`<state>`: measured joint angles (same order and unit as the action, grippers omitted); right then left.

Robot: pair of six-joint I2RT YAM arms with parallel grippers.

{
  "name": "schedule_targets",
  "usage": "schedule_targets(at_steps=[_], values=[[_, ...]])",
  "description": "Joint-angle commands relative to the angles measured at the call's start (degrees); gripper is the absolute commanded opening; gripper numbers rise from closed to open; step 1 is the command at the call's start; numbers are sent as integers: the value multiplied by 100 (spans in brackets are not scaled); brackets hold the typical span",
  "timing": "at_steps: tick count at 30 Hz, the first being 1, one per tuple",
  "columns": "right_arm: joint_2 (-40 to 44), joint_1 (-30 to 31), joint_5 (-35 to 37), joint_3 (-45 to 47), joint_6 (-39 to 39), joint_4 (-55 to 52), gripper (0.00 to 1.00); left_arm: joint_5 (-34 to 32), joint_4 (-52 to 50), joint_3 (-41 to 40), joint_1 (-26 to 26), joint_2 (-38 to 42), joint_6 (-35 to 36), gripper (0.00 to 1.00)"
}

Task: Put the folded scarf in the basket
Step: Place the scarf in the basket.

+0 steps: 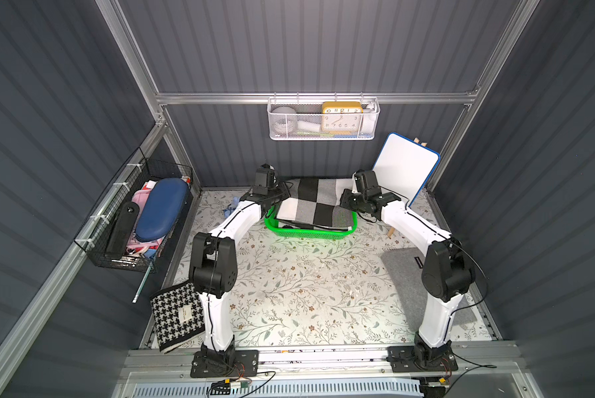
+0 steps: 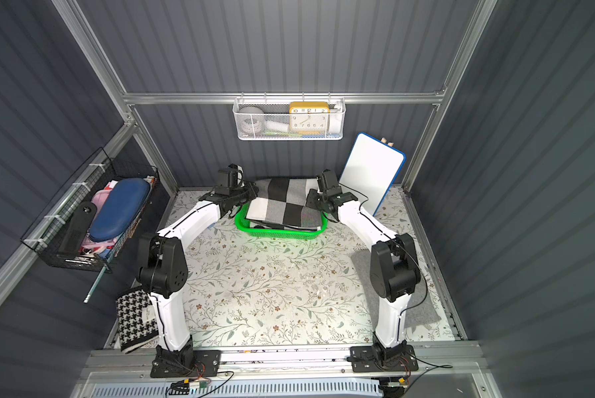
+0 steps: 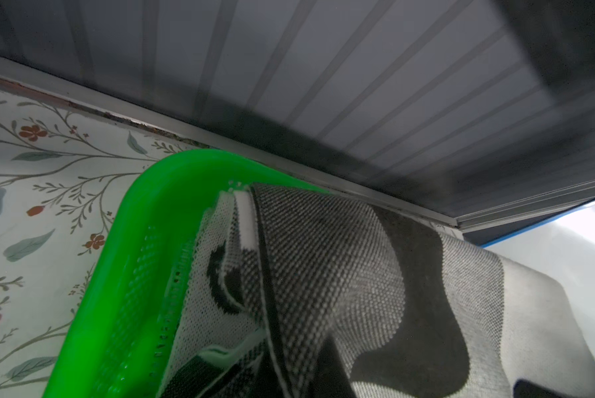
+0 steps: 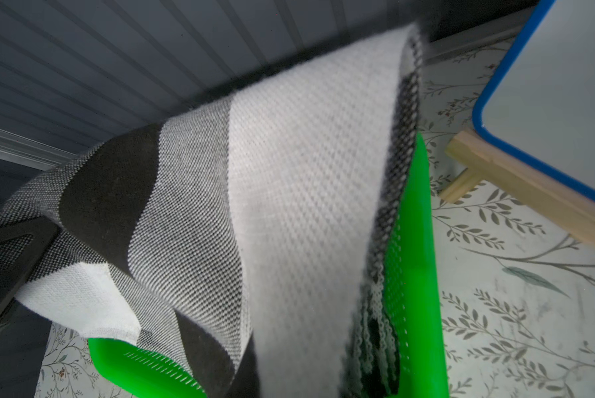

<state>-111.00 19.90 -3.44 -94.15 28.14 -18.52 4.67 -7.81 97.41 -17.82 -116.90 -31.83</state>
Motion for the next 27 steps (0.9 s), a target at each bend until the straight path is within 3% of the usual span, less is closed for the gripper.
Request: schedule_targets(at_steps=[1,8,9,10,11,12,13,14,18,27], values=[[-227,-189,-128,-354,-178,-114,0,-55,104,343,191,-174,140,0],[-565,-287,-240,-521,-263,-133,0,-35,134,581,227,-548,164,0],[-587,-285,-244,-536,-285,-131,5,-34,128,610,234,-580,162,0],[-596,-285,-237,-547,-288,-134,12,6,120,635,236,-603,169,6],[-595,-285,-227,-561,-300,-151,23,105,118,668,236,-631,205,29],[-586,-298,-211,-561,-305,-182,35,227,121,685,236,-641,234,61],[-562,-294,-201,-559,-321,-207,44,318,147,675,236,-637,243,87],[-506,-291,-205,-559,-331,-245,53,396,149,688,236,-619,247,99],[-86,-285,-236,-388,-404,-395,63,544,191,639,236,-359,237,99],[1933,-278,-138,1178,-337,-630,66,1168,562,-363,-213,972,-84,99]])
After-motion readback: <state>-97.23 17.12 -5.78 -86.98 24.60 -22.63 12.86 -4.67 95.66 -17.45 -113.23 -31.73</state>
